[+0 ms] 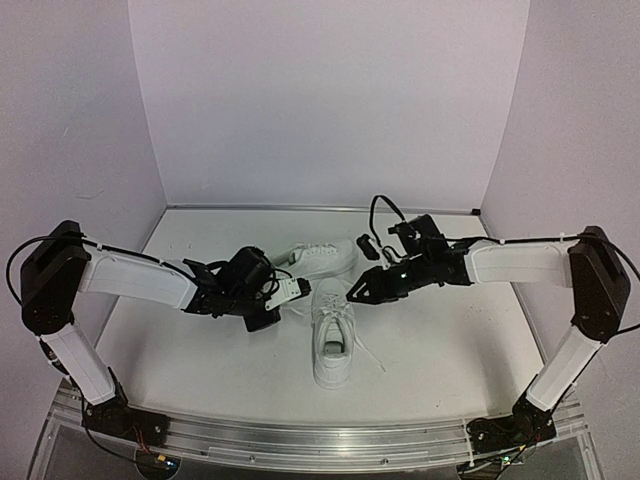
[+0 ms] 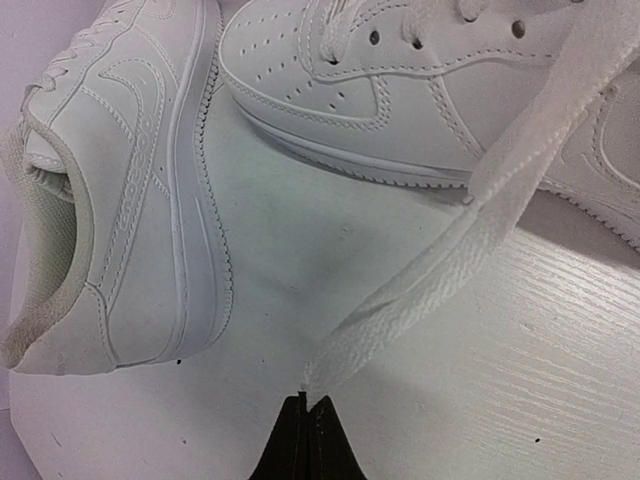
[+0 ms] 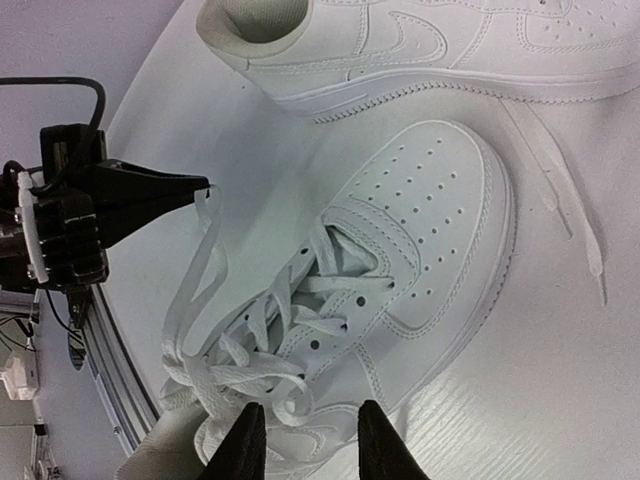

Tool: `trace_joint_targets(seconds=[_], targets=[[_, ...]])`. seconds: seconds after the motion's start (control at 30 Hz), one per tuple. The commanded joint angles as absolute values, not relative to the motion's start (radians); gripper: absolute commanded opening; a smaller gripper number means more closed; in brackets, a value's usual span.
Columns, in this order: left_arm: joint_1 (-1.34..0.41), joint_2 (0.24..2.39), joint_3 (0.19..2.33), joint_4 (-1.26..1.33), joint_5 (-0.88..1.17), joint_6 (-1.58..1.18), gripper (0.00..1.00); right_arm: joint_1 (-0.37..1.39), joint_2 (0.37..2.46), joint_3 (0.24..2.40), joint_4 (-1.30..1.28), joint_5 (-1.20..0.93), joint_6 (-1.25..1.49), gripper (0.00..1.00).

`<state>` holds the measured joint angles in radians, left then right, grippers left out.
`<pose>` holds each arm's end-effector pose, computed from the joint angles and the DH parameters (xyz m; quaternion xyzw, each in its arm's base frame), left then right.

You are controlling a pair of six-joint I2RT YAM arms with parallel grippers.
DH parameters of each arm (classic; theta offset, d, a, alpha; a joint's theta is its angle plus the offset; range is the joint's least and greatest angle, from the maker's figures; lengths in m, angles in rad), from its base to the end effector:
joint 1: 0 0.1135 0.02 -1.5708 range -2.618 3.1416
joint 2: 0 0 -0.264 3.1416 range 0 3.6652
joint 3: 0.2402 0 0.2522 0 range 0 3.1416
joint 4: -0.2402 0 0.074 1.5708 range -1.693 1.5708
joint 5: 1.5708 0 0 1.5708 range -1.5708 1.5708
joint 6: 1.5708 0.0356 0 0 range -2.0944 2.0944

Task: Tie the shoes

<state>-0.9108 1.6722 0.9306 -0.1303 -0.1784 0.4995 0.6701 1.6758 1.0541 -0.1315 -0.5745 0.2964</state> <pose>0.2122 -0.2632 0.1715 0.5833 0.7324 0.0123 0.3509 0.2682 0.2372 0.2111 -0.2741 0.8438 0.4073 0.2168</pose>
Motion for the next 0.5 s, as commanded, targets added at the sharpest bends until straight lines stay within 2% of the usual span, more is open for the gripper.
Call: trace_joint_targets(seconds=[0.0, 0.13, 0.47], targets=[[-0.915, 1.665, 0.979, -0.113, -0.188, 0.499, 0.0, 0.667, 1.606, 1.002, -0.136, -0.653, 0.279, 0.42], [-0.915, 1.666, 0.987, -0.116, -0.182, 0.499, 0.0, 0.66, 1.568, 0.923, -0.15, -0.614, 0.267, 0.47], [-0.915, 1.671, 0.995, -0.121, -0.176, 0.495, 0.0, 0.698, 1.553, 0.811, -0.238, -0.449, 0.244, 0.46]])
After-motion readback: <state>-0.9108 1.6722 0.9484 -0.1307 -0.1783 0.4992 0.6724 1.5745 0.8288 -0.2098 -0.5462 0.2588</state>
